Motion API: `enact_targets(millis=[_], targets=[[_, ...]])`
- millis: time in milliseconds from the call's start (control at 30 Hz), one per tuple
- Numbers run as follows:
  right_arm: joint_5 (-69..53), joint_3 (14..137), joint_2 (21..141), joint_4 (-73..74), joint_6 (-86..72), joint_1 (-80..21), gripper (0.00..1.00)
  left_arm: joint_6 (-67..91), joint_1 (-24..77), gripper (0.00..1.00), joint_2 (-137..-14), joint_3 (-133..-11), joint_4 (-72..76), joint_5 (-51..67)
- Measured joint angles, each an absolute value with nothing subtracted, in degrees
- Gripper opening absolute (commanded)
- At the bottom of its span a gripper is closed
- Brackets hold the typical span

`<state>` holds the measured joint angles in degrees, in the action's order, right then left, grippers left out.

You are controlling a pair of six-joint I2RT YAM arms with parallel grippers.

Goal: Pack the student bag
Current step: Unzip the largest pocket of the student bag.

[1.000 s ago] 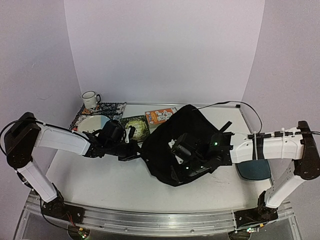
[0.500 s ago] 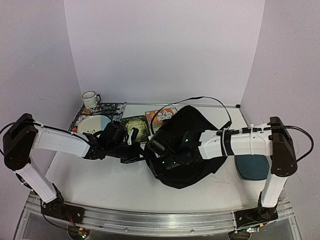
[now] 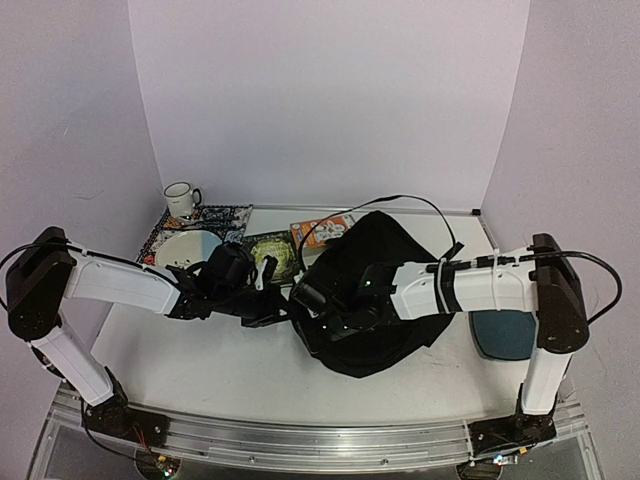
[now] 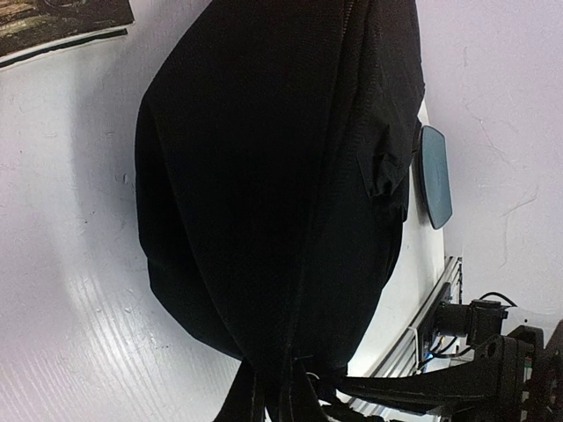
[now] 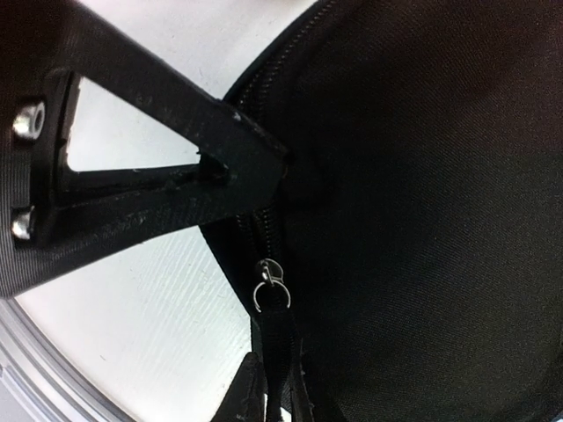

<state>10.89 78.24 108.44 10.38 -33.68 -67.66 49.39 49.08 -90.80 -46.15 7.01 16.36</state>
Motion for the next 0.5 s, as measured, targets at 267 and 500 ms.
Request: enact_targets(millis=[267,500], targets=[[10.8,77.5,108.4,10.4,-33.6,-67.7,0.0,49.3,49.2,0.0,-90.8,-46.2,7.0,16.4],[9.3,70.0,104.2,10.3,-33.9,-67.7,0.0,48.2,49.1,0.0,-90.8,-46.7,6.0,15.8]])
